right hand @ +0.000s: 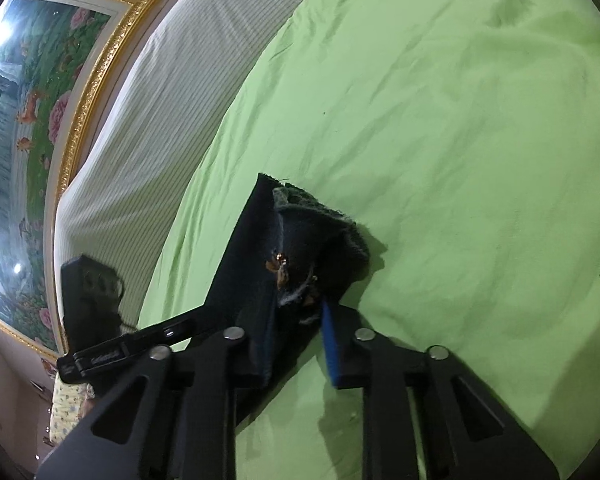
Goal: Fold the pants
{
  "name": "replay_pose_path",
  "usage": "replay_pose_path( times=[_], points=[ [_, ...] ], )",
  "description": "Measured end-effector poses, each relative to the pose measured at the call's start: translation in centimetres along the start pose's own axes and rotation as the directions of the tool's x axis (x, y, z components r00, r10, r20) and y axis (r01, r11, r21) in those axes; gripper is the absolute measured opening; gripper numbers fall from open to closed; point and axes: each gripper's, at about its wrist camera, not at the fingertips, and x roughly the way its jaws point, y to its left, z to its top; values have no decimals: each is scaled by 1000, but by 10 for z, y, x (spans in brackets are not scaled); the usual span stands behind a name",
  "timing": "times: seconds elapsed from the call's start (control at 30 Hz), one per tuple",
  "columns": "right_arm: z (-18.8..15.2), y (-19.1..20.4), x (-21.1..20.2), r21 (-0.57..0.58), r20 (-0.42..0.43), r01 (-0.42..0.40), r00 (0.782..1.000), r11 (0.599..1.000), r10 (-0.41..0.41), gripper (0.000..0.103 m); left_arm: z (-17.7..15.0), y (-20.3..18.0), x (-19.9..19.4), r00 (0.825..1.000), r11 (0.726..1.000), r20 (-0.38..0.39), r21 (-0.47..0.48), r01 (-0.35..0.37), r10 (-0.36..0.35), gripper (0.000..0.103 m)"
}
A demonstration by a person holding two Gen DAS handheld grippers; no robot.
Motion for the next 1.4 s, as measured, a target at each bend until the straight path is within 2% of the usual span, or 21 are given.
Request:
replay_pose_path(
  times=[0.07, 0.13, 0.2, 0.23, 0.3, 0.4, 0.63, 0.8, 0.9, 1.1, 1.23, 1.4],
  points=[
    [-1, -1, -1, 2, 3, -8, 1000, 1000, 7, 17, 8, -9, 8, 1000, 1000, -7, 29, -1, 1, 80],
    [-1, 1, -1, 2, 6, -10, 1000, 1000, 10, 16, 14, -17, 14, 1000, 998, -13, 66, 10, -9, 74],
    [-3, -2, -3, 0, 8, -16, 1000, 1000, 16, 16, 22, -26, 23, 1000, 996, -25, 93, 6, -4, 55],
    [-3, -2, -4, 0, 9, -17, 1000, 1000, 17, 16, 24, -30, 26, 1000, 995, -29, 102, 5, -2, 50],
    [-4, -2, -5, -2, 9, -22, 1000, 1000, 22, 15, 29, -40, 29, 999, 992, -34, 125, 27, -23, 21],
    [-3, 3, -10, -11, 18, -45, 999, 999, 45, 13, 26, -47, 26, 999, 990, -22, 133, 39, -36, 15],
    [-7, 37, -29, -107, 33, -108, 993, 988, 112, 12, 15, -42, -20, 987, 986, 72, 100, 136, -144, 11],
    [-15, 81, -38, -223, -14, -217, 975, 950, 220, 12, -5, -35, -68, 972, 983, 159, 94, 159, -173, 11],
    [-25, 104, -35, -279, -60, -269, 963, 922, 263, 12, -21, -26, -93, 967, 988, 210, 79, 129, -144, 11],
    [-53, 141, -17, -369, -190, -360, 932, 857, 310, 12, -64, -2, -132, 948, 992, 293, 27, 121, -123, 11],
    [-72, 150, 3, -377, -284, -399, 909, 836, 306, 12, -88, 19, -139, 943, 991, 311, -18, 130, -118, 11],
    [-89, 153, 24, -371, -364, -417, 887, 830, 284, 12, -116, 40, -137, 941, 988, 323, -79, 131, -99, 11]
  ],
)
